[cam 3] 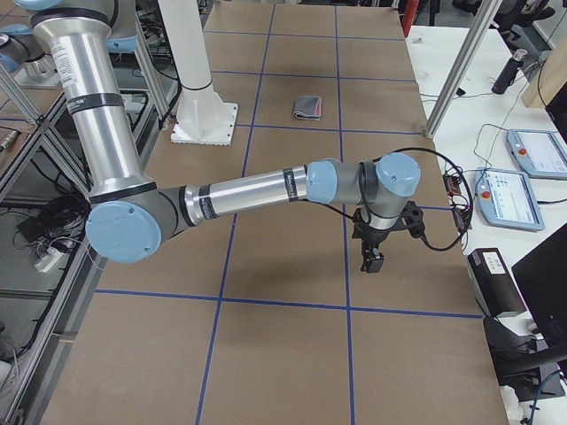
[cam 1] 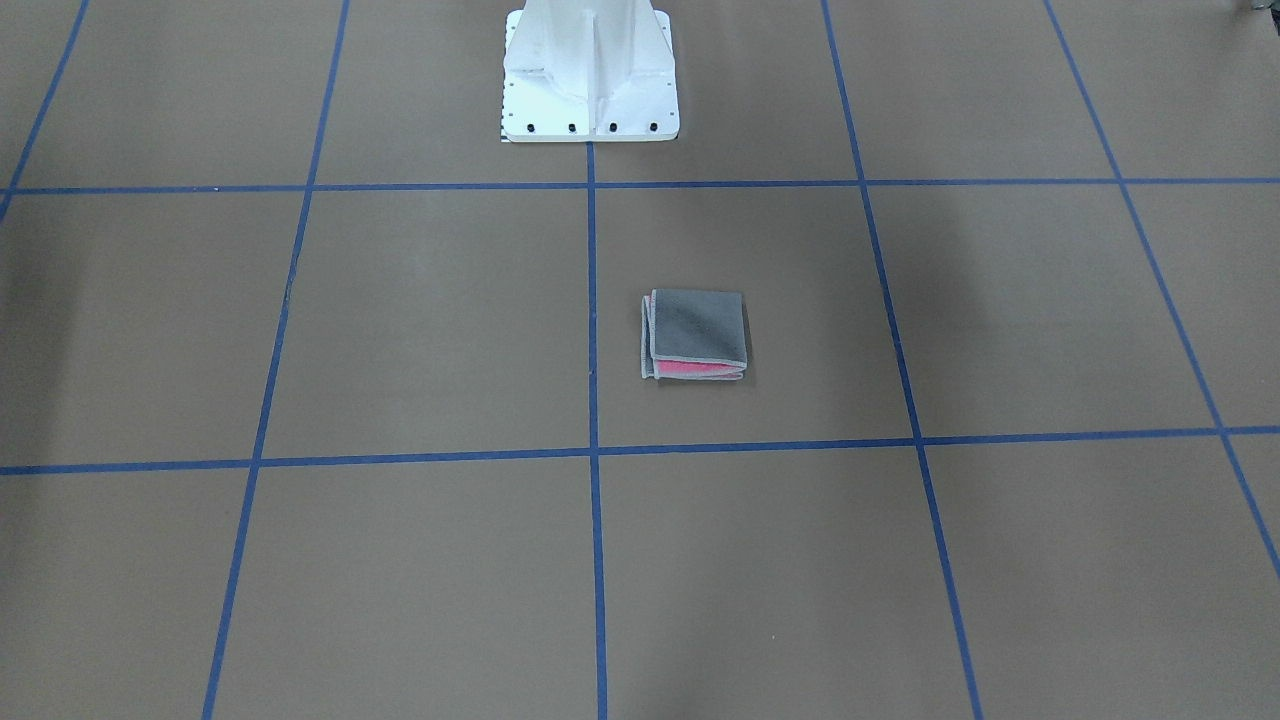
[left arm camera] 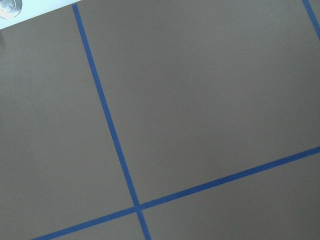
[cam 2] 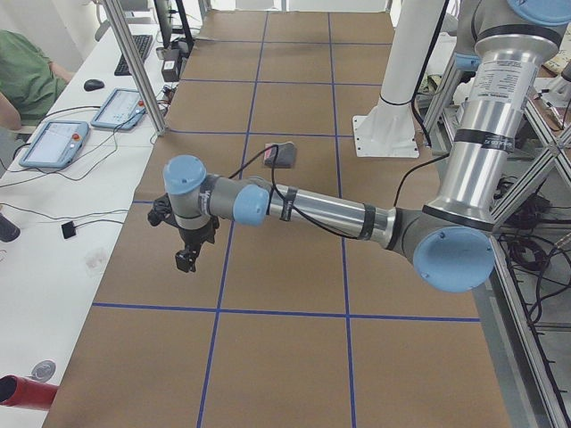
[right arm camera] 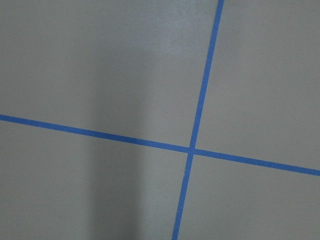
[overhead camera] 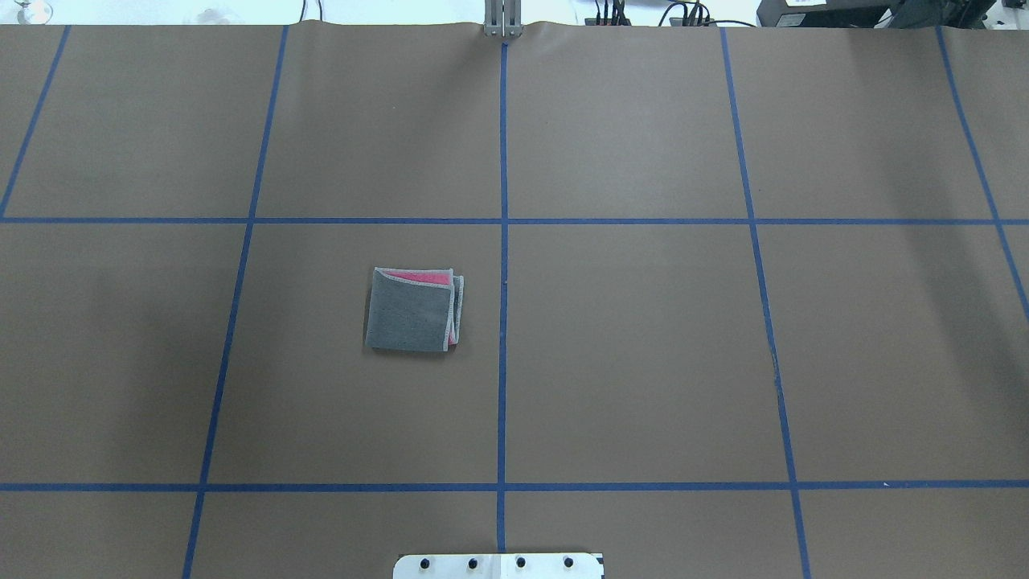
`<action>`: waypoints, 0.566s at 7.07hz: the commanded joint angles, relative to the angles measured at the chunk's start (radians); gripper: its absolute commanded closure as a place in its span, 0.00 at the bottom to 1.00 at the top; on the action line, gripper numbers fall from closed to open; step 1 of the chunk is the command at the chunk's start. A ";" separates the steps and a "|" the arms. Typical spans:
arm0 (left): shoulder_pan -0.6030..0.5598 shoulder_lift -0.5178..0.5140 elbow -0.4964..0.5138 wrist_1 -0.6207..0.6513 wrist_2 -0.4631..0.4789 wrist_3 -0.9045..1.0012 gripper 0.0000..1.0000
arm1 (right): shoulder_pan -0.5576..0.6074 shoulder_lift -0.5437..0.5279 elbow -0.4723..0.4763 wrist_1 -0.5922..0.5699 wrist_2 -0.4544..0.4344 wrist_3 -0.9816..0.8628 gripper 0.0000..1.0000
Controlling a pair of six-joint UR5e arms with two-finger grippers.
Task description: Fold towel twice with both arms
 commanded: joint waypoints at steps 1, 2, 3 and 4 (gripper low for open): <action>-0.005 0.091 0.032 -0.112 0.003 0.026 0.00 | 0.004 -0.064 -0.039 0.100 -0.024 0.002 0.00; -0.013 0.090 0.025 -0.096 0.003 0.014 0.00 | 0.004 -0.087 -0.051 0.107 -0.017 0.006 0.00; -0.042 0.088 0.005 -0.001 0.003 0.014 0.00 | 0.004 -0.092 -0.048 0.107 -0.015 0.006 0.00; -0.056 0.088 -0.058 0.098 0.006 0.014 0.00 | 0.004 -0.084 -0.047 0.107 -0.015 0.006 0.00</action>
